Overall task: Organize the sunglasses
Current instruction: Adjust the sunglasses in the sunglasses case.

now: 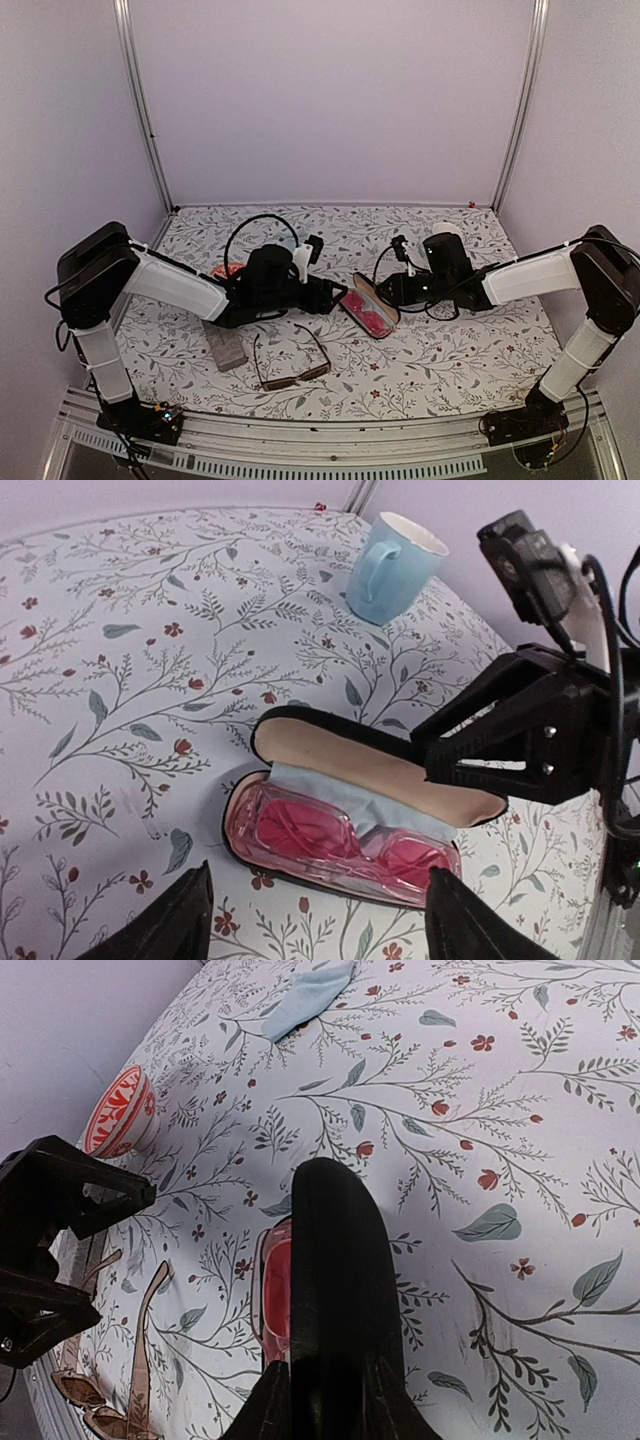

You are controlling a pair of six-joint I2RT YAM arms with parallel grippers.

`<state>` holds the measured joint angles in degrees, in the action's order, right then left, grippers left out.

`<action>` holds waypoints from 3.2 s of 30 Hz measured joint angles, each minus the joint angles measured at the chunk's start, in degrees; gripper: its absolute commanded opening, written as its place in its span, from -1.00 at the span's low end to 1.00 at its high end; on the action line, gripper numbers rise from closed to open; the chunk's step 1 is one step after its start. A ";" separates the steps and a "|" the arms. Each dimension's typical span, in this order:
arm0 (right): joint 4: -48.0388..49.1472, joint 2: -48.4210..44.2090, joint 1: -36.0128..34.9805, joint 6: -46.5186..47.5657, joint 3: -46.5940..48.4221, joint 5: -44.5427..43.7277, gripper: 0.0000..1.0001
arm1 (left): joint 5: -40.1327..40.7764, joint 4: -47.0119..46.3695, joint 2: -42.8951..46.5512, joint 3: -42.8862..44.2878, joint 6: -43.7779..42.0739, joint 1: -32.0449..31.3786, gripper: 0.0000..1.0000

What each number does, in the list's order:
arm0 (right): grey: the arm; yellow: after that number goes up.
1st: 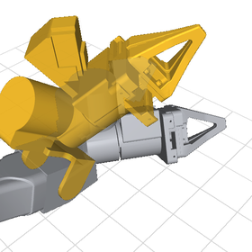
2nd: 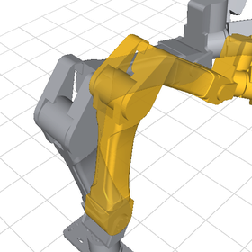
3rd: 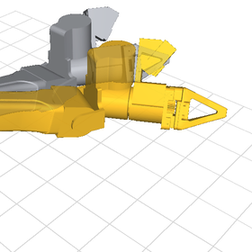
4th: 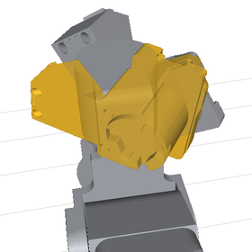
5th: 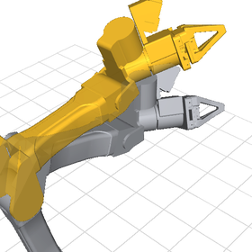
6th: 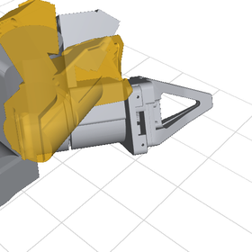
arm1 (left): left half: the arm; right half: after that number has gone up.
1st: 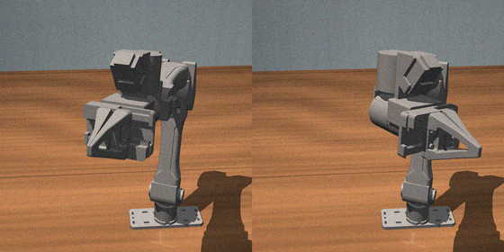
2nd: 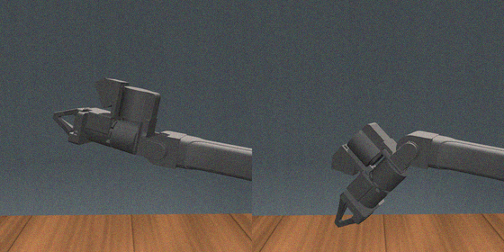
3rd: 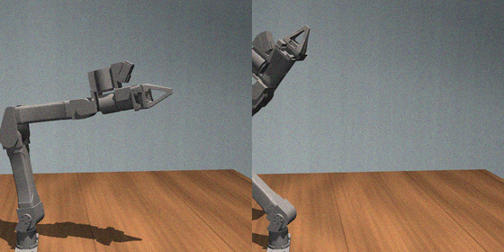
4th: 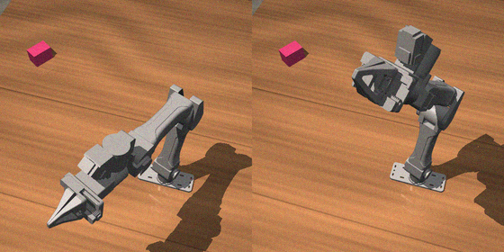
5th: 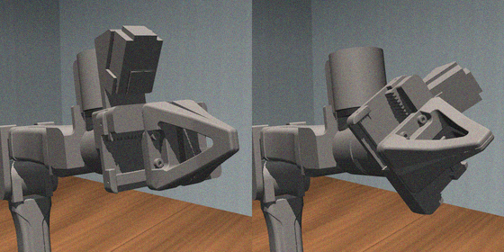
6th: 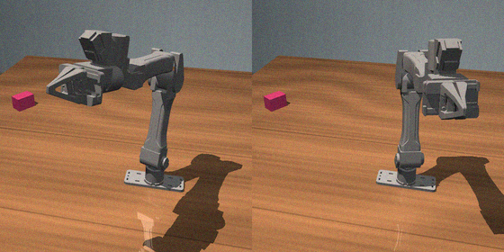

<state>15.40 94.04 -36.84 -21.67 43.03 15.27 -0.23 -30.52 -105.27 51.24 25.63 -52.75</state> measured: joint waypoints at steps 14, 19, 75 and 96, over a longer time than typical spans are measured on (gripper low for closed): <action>-1.07 0.00 0.00 0.02 0.52 0.02 -0.51 | -8.02 4.48 -6.12 2.97 9.73 1.29 0.00; -1.09 0.00 0.00 0.02 0.55 0.02 -0.52 | -9.57 4.57 -7.80 4.96 10.69 1.31 -0.11; -1.22 0.00 0.00 0.02 0.63 0.02 -0.53 | -6.67 10.60 -9.99 8.17 7.41 -5.81 0.14; -1.01 0.00 -0.02 0.00 0.63 0.07 -0.53 | -2.73 19.30 -13.05 14.45 6.05 -7.23 0.14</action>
<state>14.39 94.04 -36.86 -21.67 43.66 15.33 -2.96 -11.22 -118.32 65.69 31.68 -59.99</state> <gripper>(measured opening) 0.239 0.560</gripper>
